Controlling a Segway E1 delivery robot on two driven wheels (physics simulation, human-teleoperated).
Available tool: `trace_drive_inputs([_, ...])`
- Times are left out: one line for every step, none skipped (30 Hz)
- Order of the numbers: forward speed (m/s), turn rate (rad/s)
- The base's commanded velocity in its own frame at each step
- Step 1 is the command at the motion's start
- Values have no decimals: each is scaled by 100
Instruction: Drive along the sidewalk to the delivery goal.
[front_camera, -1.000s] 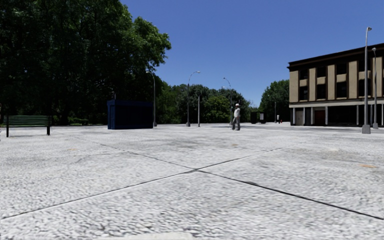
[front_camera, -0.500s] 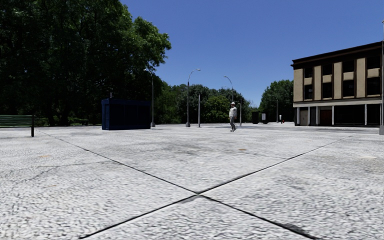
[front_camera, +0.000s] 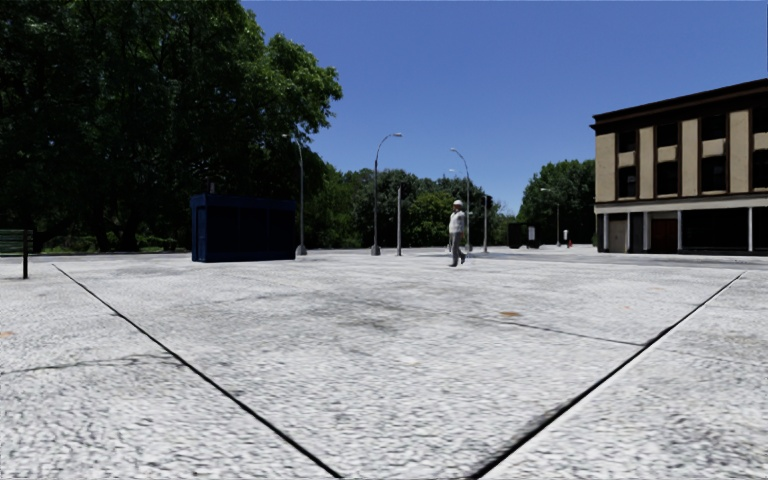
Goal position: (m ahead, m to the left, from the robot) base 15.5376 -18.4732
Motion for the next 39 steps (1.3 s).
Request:
trace_drive_inputs([200, 0])
trace_drive_inputs([200, 0])
trace_drive_inputs([200, 0])
trace_drive_inputs([200, 0])
trace_drive_inputs([200, 0])
trace_drive_inputs([200, 0])
trace_drive_inputs([200, 0])
trace_drive_inputs([200, 0])
trace_drive_inputs([200, -8])
trace_drive_inputs([200, -18])
trace_drive_inputs([200, -18])
trace_drive_inputs([200, -21])
trace_drive_inputs([200, -21])
trace_drive_inputs([200, -21])
trace_drive_inputs([200, -21])
trace_drive_inputs([200, -21])
trace_drive_inputs([200, -21])
trace_drive_inputs([200, -21])
trace_drive_inputs([200, -21])
trace_drive_inputs([200, -21])
trace_drive_inputs([200, -21])
trace_drive_inputs([200, -21])
trace_drive_inputs([200, -21])
trace_drive_inputs([200, -21])
trace_drive_inputs([200, -21])
trace_drive_inputs([200, -21])
trace_drive_inputs([200, -21])
trace_drive_inputs([200, -21])
trace_drive_inputs([200, -21])
trace_drive_inputs([200, -21])
trace_drive_inputs([200, -21])
trace_drive_inputs([200, -21])
trace_drive_inputs([200, -21])
trace_drive_inputs([200, -21])
trace_drive_inputs([200, -21])
trace_drive_inputs([200, -21])
trace_drive_inputs([200, -21])
trace_drive_inputs([200, -21])
trace_drive_inputs([200, -21])
